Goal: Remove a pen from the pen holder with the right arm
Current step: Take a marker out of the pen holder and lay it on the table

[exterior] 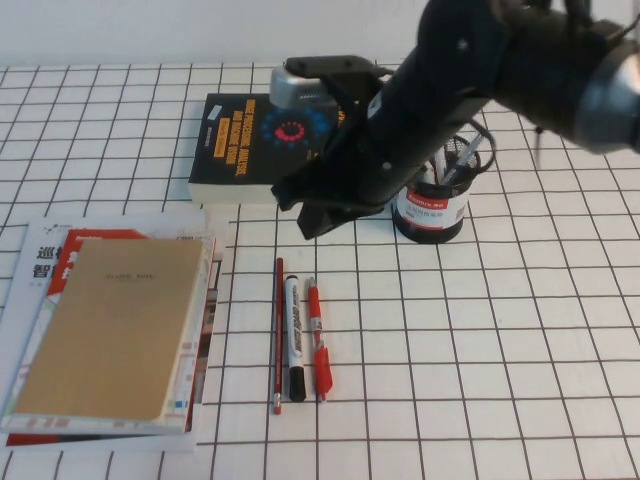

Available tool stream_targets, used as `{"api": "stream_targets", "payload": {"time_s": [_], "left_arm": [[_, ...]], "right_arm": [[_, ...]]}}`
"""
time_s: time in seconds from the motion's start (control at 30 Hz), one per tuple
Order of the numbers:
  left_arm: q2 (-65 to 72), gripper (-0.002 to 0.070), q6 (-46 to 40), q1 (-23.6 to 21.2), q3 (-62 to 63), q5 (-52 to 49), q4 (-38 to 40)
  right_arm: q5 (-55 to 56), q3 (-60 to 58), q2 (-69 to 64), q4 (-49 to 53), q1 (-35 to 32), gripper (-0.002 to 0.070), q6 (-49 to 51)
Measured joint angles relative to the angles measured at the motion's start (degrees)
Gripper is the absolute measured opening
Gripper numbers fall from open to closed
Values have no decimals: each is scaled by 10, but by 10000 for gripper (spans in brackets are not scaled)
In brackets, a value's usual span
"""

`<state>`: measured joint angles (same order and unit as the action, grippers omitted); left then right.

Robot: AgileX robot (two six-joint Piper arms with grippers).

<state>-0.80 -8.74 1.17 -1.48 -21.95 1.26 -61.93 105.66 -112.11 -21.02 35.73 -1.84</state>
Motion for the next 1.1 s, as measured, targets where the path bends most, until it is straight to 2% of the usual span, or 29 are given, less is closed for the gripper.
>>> {"api": "stream_targets", "payload": {"time_s": [0.17,0.7,0.93,1.1], "left_arm": [[0,-4,0,0,0,0,0],[0,-4,0,0,0,0,0],[0,-4,0,0,0,0,0],[0,-4,0,0,0,0,0]], "right_arm": [[42,-141,132,20,1,-8,-8],[99,-463,495,47,1,-15,-8],[14,-524,570,66,1,-15,-25],[47,-563,588,82,1,-15,-73]]}}
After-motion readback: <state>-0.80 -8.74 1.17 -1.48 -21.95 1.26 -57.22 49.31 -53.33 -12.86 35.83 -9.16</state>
